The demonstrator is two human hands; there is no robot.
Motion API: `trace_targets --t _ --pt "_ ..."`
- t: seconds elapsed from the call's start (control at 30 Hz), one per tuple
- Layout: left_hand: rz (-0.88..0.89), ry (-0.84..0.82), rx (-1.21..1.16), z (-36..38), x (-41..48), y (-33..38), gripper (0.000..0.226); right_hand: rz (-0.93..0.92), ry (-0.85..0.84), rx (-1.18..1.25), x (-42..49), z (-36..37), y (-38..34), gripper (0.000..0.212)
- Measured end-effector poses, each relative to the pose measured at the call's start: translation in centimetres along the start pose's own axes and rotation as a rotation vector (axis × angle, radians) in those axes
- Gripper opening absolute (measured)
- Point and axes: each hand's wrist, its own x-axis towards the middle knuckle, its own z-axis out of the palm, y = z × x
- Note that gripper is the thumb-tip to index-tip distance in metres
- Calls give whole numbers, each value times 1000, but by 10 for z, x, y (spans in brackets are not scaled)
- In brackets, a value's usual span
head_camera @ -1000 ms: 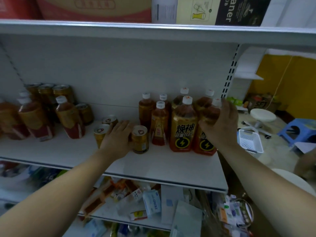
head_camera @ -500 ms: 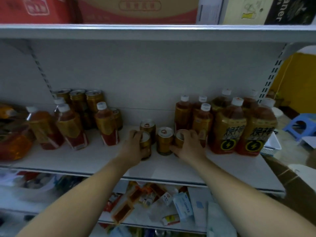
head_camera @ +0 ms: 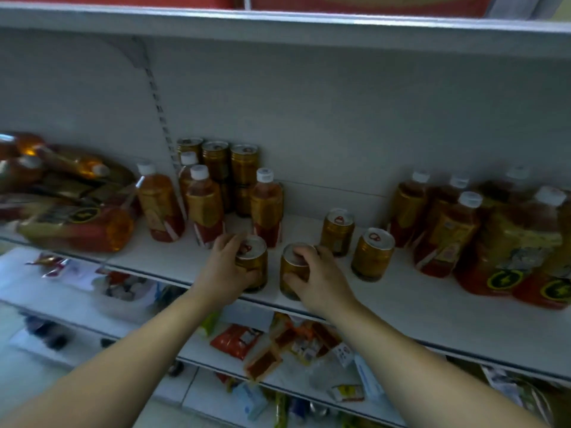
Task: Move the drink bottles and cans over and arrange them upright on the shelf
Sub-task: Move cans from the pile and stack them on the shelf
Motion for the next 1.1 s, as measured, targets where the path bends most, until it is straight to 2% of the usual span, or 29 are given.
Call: trace_targets --t 0.17,0.3,0.47,0.73,0.83,0.9,1.03,1.1 --pt "-138 54 1 -45 -7 -33 91 -142 -100 58 25 32 -28 52" --pt "-186 71 -29 -69 -3 -56 86 -113 -143 144 41 52 -48 59" --pt "-163 91 43 -90 12 -85 87 -109 -134 104 62 73 -67 57" --pt "-18 -29 -72 -122 31 -124 84 43 -1 104 86 112 -111 61" --pt "91 144 -110 -148 45 -131 73 118 131 96 92 110 -126 71" --pt "96 197 -121 -163 67 -132 74 169 202 61 103 100 -138 83" --pt "-65 -18 -134 -169 111 -122 87 253 169 75 140 78 -164 96" --pt "-21 -121 -328 -166 122 -121 75 299 102 109 155 76 -168 100"
